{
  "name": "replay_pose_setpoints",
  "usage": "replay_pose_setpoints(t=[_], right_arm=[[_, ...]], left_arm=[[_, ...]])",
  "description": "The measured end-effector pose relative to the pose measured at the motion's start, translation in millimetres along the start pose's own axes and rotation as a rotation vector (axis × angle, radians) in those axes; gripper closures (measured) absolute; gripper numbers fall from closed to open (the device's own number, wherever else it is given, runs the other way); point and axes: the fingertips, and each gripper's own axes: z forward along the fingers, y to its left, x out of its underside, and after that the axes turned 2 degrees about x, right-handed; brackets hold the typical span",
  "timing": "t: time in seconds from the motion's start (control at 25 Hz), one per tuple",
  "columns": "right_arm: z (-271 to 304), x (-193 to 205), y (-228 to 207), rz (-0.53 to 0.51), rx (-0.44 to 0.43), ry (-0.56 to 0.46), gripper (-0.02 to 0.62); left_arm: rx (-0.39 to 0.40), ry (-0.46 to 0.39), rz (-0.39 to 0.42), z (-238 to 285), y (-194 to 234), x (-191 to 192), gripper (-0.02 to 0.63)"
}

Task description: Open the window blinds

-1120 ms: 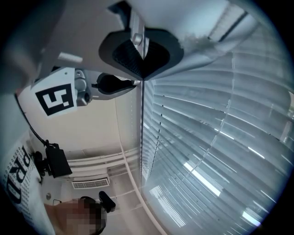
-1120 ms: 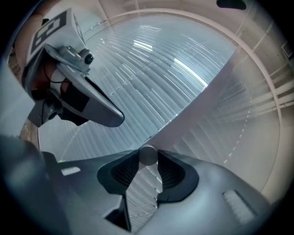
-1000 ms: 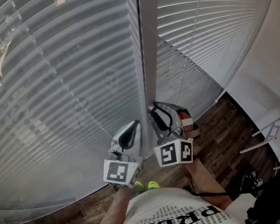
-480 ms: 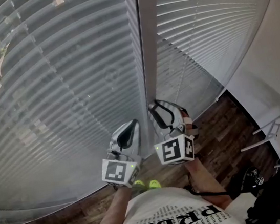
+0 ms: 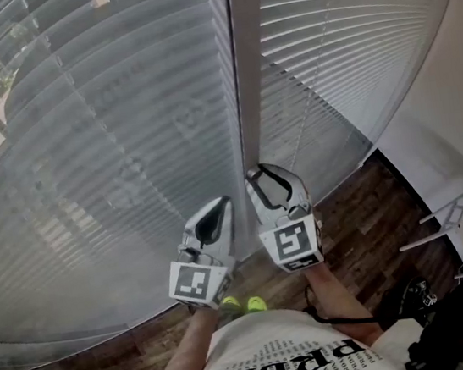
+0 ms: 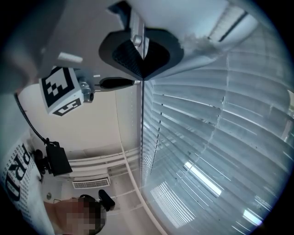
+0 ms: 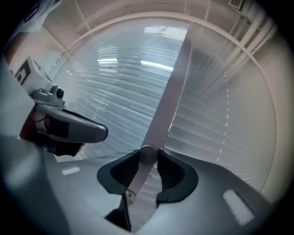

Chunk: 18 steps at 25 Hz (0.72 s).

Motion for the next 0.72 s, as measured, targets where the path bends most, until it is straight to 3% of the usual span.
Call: replay_pose_setpoints(t=[0.72], right_arm=[[-1.6, 2.8, -3.3, 0.385, -0.011, -0.017, 0.469]], left_arm=[[0.013, -0.003, -0.004, -0.9, -11.3, -2.7, 0.615]])
